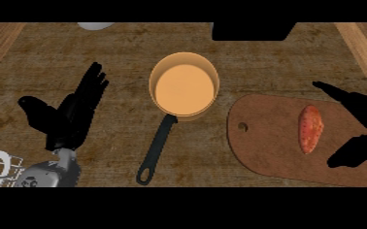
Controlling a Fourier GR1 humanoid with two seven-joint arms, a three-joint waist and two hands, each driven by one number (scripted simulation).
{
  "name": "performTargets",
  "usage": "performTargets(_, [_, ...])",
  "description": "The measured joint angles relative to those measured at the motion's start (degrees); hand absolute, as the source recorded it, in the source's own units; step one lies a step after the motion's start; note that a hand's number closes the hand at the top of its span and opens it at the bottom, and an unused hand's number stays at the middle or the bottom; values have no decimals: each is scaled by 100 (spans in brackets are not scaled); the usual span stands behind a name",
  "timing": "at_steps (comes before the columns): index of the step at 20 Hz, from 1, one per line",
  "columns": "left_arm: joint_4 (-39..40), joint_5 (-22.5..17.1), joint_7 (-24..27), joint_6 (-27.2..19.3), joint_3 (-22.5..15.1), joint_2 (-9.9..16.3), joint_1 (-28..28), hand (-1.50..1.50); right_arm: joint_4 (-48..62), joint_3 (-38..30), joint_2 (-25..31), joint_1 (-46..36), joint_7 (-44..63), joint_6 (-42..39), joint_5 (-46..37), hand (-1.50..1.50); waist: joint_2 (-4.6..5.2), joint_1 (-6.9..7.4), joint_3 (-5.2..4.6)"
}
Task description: Pick the sweet potato from the cutting board and place it in the pot
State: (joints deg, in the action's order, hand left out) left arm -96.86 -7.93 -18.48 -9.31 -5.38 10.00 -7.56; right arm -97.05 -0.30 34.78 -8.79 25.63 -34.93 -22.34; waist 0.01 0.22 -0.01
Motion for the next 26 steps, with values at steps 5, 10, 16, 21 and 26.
performTargets(5, [94, 44, -3, 90, 139, -62, -68, 0, 178, 212, -251, -127, -13, -112, -473, -150, 0, -6, 0])
performTargets(10, [52, 90, 24, 164, 192, -136, 16, 0, 676, 345, -372, -184, -224, -66, -1003, -150, 1, -4, 1])
performTargets(16, [-20, 261, -92, 185, 175, -258, 7, 0, 1045, 293, -489, -323, -440, -226, -1391, -150, 0, -9, 1])
performTargets(21, [6, 372, 54, 223, 153, -371, 134, 0, 1237, 262, -680, -333, -869, -88, -1545, 150, -2, -8, 0])
performTargets(26, [73, 349, 188, 345, 226, -397, 203, 0, 1250, 161, -695, -300, -1474, 117, -1635, 150, -2, -13, 0])
